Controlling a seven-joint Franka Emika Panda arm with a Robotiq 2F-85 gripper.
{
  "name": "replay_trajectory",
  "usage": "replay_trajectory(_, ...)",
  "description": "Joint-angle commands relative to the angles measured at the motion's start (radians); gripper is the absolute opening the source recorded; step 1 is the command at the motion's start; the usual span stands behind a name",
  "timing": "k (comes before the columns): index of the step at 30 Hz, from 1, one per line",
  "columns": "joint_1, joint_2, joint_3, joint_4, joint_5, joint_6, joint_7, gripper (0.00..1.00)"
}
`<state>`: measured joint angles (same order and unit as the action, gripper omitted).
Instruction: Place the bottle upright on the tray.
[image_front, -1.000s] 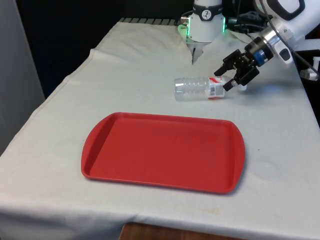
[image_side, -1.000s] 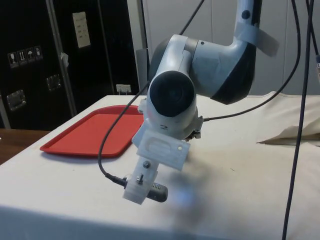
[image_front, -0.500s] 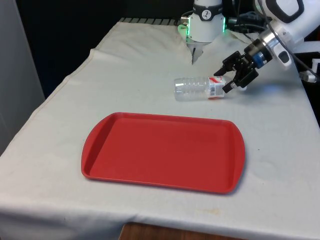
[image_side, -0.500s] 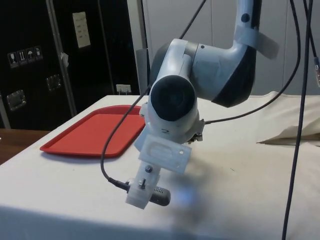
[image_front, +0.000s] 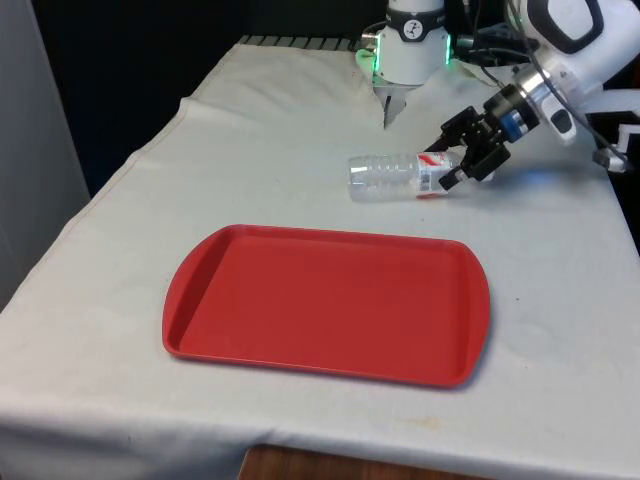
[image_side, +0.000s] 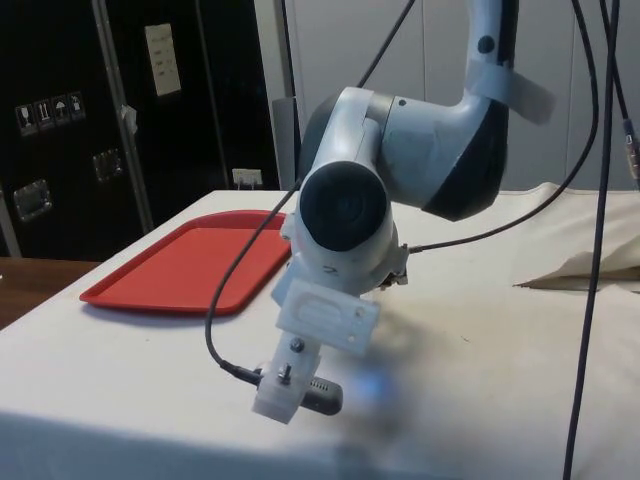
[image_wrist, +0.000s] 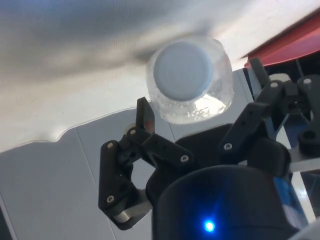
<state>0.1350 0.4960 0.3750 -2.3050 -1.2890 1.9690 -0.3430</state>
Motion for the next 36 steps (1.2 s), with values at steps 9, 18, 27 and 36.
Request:
replay_trajectory(9, -0.014, -0.008, -0.020, -0.017, -0.017, 0.016, 0.000, 1.00)
replay_trajectory(18, -0.012, -0.003, -0.020, -0.012, -0.012, 0.007, 0.000, 1.00)
replay_trajectory(27, -0.011, -0.002, -0.018, -0.011, -0.011, 0.000, -0.001, 0.36)
replay_trajectory(36, -0.012, -0.004, -0.016, -0.011, -0.012, -0.007, -0.002, 0.04)
